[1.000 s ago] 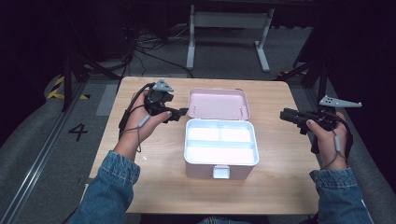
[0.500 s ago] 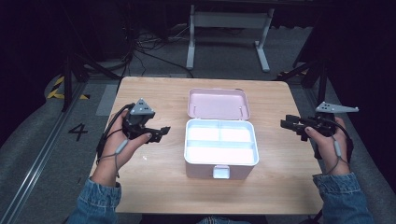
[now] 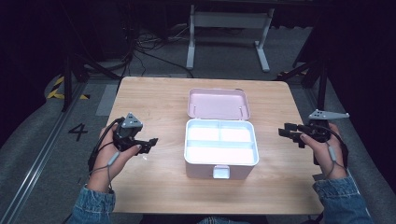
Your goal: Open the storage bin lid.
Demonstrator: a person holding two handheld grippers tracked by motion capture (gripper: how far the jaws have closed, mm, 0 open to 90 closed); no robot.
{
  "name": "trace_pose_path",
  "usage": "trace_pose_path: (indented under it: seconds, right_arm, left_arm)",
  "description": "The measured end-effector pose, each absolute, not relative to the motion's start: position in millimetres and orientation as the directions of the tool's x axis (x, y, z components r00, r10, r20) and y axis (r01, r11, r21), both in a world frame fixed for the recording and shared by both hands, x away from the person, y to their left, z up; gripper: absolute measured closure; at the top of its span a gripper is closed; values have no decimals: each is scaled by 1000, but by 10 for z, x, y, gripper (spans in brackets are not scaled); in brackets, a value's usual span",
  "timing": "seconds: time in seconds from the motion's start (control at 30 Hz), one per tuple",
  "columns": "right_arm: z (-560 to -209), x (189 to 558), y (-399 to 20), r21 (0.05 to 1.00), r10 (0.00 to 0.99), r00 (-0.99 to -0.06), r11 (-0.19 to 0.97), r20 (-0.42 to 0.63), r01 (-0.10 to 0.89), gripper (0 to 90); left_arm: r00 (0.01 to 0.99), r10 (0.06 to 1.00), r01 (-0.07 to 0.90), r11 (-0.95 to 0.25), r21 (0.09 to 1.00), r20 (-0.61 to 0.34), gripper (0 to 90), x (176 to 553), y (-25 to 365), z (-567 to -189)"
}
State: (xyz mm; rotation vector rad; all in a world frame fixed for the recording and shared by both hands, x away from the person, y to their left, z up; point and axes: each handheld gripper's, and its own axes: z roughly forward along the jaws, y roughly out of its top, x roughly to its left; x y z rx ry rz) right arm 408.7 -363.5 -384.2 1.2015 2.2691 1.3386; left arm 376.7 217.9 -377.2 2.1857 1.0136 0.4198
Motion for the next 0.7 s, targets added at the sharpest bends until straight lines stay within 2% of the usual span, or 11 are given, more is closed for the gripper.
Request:
trace_pose_path:
  seconds: [0.2, 0.57, 0.7]
  right_arm:
    - [-3880, 4084, -3684, 805, 761, -618, 236, 195, 544, 521]
    - [-4001, 4128, -3663, 779, 769, -611, 262, 189, 570, 510]
    - [-4000, 4126, -3659, 779, 766, -614, 261, 193, 570, 507]
  left_arm:
    - [629, 777, 600, -466, 650, -24, 239, 3805, 2275, -3936]
    - [545, 832, 683, -368, 631, -105, 242, 3891, 2401, -4213]
    - [547, 829, 687, -362, 630, -120, 241, 3889, 2398, -4215]
